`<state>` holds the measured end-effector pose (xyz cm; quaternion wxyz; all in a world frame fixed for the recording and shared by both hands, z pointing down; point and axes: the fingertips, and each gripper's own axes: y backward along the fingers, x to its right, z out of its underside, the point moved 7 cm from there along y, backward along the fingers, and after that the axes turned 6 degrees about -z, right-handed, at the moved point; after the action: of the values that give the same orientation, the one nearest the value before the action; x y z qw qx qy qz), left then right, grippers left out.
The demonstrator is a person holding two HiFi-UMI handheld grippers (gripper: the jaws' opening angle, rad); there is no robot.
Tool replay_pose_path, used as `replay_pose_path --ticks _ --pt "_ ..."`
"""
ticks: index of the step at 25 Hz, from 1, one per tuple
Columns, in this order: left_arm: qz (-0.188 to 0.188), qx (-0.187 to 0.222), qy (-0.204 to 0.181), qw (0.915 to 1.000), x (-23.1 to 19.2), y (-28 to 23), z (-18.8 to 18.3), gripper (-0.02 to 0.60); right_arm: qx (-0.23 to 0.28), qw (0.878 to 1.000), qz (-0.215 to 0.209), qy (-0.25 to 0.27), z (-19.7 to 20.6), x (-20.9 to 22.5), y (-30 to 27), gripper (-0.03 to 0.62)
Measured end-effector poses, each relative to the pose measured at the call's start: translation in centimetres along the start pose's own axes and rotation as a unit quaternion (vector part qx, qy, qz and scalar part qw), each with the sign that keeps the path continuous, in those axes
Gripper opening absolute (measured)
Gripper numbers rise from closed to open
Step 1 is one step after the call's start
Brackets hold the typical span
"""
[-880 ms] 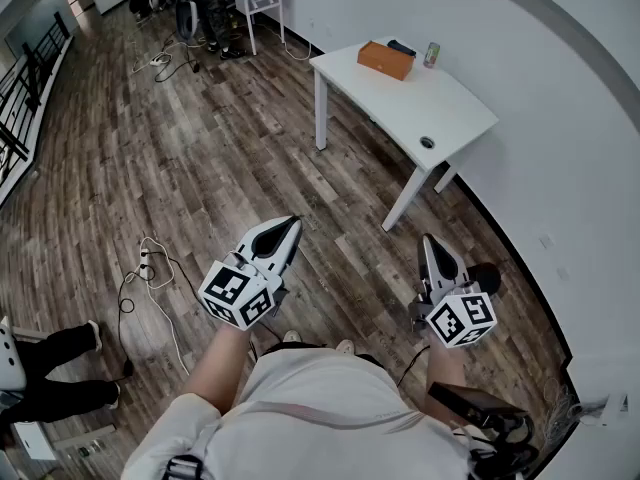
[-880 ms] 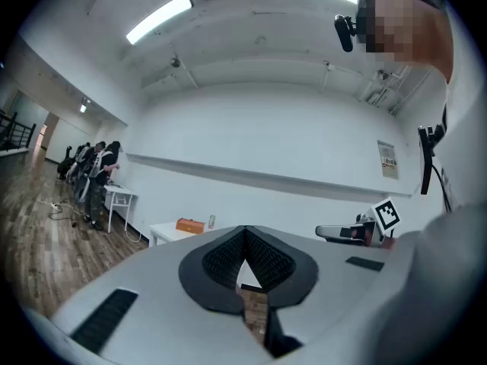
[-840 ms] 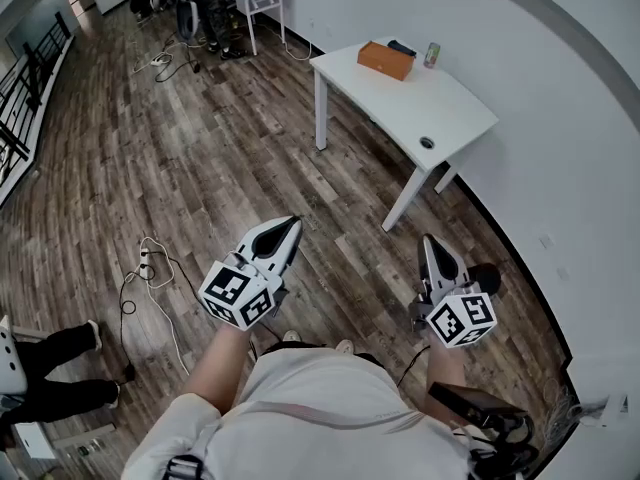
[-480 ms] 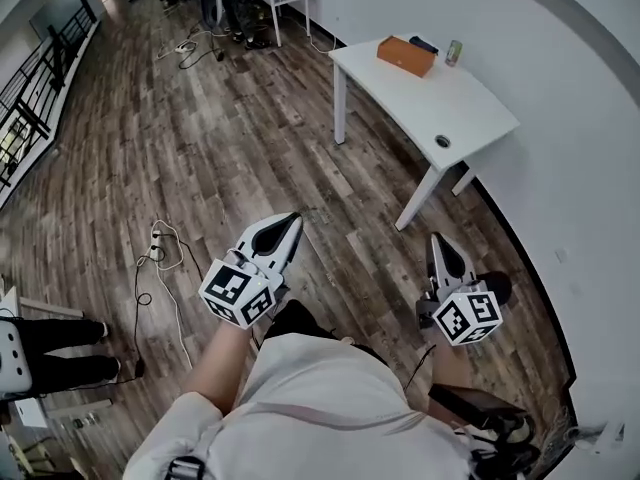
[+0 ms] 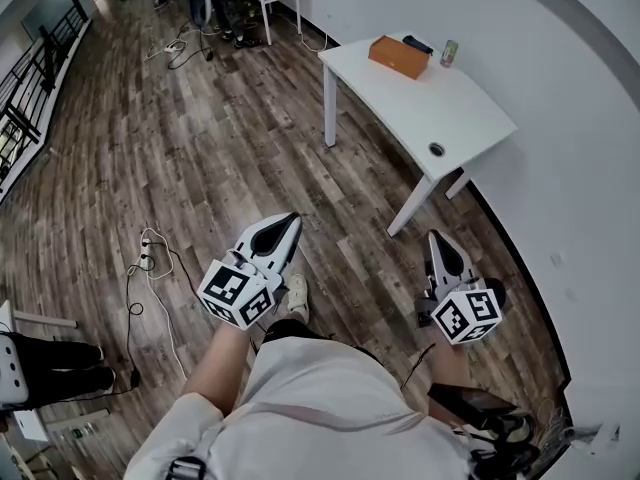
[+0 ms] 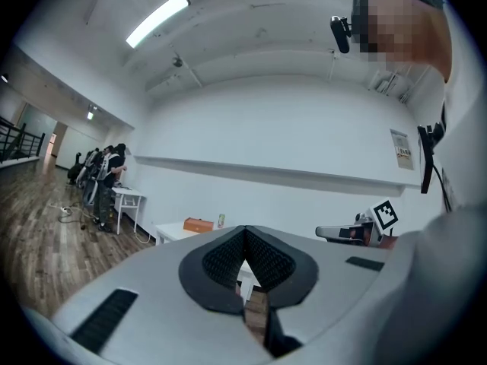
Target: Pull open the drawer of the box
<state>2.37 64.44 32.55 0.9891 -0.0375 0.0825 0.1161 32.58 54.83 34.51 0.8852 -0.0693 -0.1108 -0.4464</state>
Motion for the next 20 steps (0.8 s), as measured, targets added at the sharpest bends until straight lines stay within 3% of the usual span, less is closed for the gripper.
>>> replay_pose_path --ticks 7,20 --pt "0.023 -0.001 0.008 0.9997 -5.5 -6.5 -0.9 0.011 -0.007 1.0 0.022 0.006 -0.9 2.3 -6.4 0.003" --pt "0.045 -0.013 0.0 0.9989 -21.8 -14.8 -4.0 0.011 -0.002 0.998 0.055 0.011 -2.8 2.3 -23.6 0.003"
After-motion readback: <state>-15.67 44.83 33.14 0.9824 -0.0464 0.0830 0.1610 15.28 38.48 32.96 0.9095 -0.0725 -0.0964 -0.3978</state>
